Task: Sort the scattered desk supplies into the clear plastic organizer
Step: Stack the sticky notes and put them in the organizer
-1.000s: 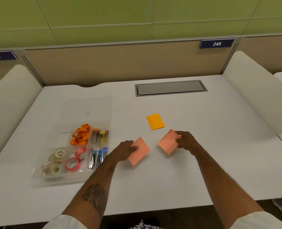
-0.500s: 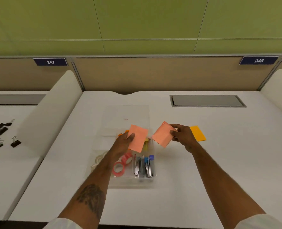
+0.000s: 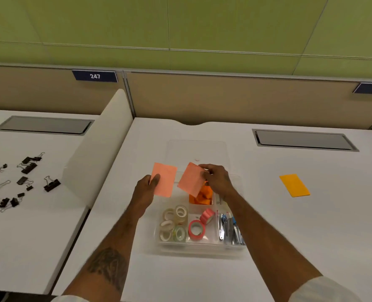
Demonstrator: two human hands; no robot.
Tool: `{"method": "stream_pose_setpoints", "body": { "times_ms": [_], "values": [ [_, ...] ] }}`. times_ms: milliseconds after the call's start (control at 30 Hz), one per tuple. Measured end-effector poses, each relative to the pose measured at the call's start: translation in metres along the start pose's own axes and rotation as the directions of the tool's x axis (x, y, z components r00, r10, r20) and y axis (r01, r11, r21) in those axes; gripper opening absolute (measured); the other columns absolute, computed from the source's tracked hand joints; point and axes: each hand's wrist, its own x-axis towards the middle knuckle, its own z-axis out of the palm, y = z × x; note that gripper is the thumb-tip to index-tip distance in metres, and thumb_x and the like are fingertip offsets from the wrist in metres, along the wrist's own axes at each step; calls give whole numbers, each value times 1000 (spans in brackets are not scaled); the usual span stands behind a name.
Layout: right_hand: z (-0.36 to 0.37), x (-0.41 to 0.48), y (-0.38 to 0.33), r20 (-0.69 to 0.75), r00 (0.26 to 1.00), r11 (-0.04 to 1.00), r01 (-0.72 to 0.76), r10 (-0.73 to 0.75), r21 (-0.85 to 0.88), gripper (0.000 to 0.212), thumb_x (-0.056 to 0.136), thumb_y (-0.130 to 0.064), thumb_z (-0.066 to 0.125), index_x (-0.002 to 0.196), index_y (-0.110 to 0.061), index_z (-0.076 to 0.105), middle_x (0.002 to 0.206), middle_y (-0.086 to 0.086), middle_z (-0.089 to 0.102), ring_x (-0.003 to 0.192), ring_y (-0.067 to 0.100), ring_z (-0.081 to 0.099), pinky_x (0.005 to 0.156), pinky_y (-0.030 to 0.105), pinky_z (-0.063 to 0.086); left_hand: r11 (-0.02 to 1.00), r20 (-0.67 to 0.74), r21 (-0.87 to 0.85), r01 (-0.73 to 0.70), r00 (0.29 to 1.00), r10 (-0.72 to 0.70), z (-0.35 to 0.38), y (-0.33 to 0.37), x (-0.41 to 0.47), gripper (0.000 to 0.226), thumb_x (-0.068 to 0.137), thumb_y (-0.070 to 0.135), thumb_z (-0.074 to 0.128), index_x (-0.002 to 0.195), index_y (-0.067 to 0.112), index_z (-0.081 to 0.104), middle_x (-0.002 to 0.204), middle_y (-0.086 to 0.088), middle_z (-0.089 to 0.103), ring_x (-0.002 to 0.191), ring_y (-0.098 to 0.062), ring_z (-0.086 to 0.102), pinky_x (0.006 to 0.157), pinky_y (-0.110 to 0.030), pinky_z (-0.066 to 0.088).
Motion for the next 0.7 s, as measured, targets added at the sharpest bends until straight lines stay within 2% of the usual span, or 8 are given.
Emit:
{"method": "stream_pose_setpoints", "body": {
  "times_ms": [167, 300, 400, 467, 567, 633, 700],
  "values": [
    [33, 10, -16, 47, 992, 989, 119, -115, -90, 30, 93, -10, 52, 116, -19, 70, 114, 4, 69, 94, 15, 61, 87, 36, 55, 998, -41, 64, 5, 999, -3, -13, -10, 4, 45, 99, 45, 47, 81, 4, 49, 74, -7, 50, 66, -20, 45, 61, -33, 34],
    [53, 15, -18, 173, 979, 954, 155, -112, -257, 33, 93, -8, 48, 117, -17, 69, 121, 5, 67, 110, 19, 61, 87, 18, 42, 998, -47, 60, 6, 999, -3, -20, -15, 10, 51, 99, 45, 47, 89, -5, 51, 79, -12, 52, 70, -21, 47, 64, -35, 35],
    [60, 17, -15, 240, 968, 926, 155, -72, -346, 32, 92, -7, 51, 116, -17, 69, 125, 6, 65, 115, 19, 59, 89, 18, 40, 999, -55, 53, 9, 998, -6, -24, -18, 14, 49, 99, 45, 47, 85, -2, 51, 78, -11, 52, 70, -22, 46, 64, -35, 34],
    [63, 18, -13, 271, 962, 917, 148, -46, -370, 31, 92, -7, 53, 116, -16, 69, 125, 6, 65, 114, 19, 59, 90, 19, 43, 999, -57, 52, 12, 998, -9, -24, -19, 17, 52, 99, 47, 47, 90, -5, 52, 80, -12, 53, 71, -22, 47, 64, -35, 35],
    [64, 18, -11, 320, 947, 872, 180, -28, -456, 29, 94, -12, 54, 120, -14, 67, 127, 6, 64, 120, 20, 57, 102, 27, 43, 999, -62, 46, 14, 998, -11, -24, -19, 20, 51, 98, 47, 46, 88, -2, 52, 78, -9, 52, 70, -20, 47, 64, -34, 35],
    [64, 18, -13, 303, 952, 834, 207, -50, -512, 30, 97, -22, 52, 122, -12, 66, 129, 8, 63, 123, 22, 55, 107, 33, 40, 999, -57, 39, 12, 998, -9, -21, -18, 21, 45, 99, 46, 47, 84, 4, 51, 76, -8, 52, 70, -20, 47, 64, -33, 36],
    [61, 19, -21, 228, 968, 866, 202, -105, -457, 34, 99, -30, 49, 122, -10, 66, 128, 10, 64, 123, 25, 55, 107, 35, 38, 999, -40, 40, -1, 999, 3, -15, -16, 22, 45, 99, 45, 47, 86, 2, 52, 80, -11, 55, 72, -21, 50, 65, -34, 38]
  ]
}}
